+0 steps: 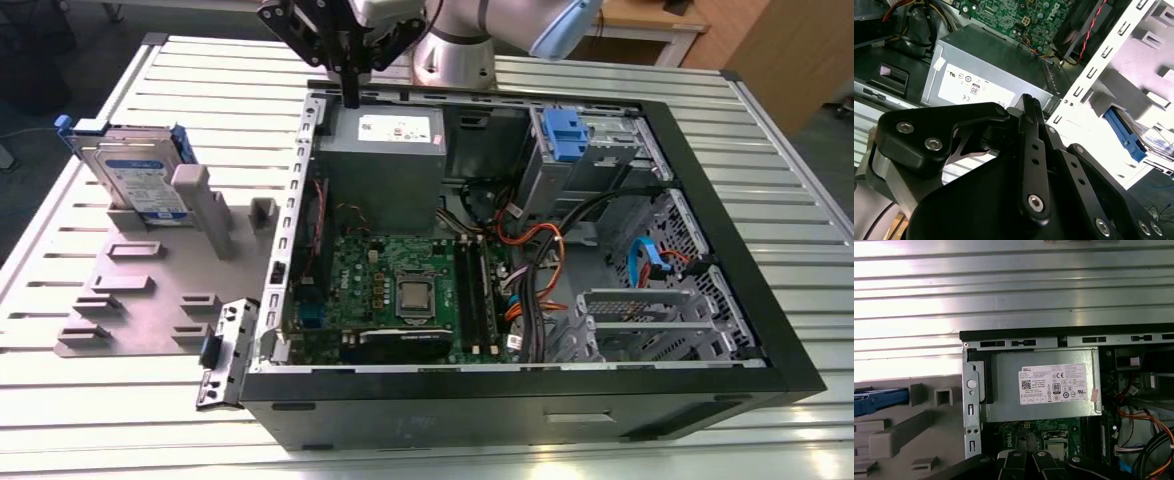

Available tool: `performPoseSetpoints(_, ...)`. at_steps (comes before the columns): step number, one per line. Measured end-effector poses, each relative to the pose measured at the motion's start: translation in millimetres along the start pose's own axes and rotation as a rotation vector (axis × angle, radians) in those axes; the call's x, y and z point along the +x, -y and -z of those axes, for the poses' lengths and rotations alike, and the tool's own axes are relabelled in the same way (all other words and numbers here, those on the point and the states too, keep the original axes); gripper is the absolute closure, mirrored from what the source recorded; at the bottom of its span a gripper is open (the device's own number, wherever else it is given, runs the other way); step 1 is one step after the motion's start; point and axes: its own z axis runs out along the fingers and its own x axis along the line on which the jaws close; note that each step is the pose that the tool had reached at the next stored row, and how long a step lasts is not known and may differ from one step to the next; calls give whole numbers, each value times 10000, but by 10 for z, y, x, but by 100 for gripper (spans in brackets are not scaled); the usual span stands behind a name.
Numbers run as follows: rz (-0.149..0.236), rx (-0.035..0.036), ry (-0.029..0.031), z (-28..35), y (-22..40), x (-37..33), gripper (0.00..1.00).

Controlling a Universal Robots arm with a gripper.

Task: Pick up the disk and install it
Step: 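Reach for the disk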

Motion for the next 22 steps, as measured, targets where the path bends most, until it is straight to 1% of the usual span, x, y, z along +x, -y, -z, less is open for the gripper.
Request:
performPoseSetpoints(8,-1,0,0,1,6,81,89)
performPoseSetpoints(13,-1,1,0,2,8,106,89)
performPoseSetpoints(22,-1,0,0,1,9,117,89)
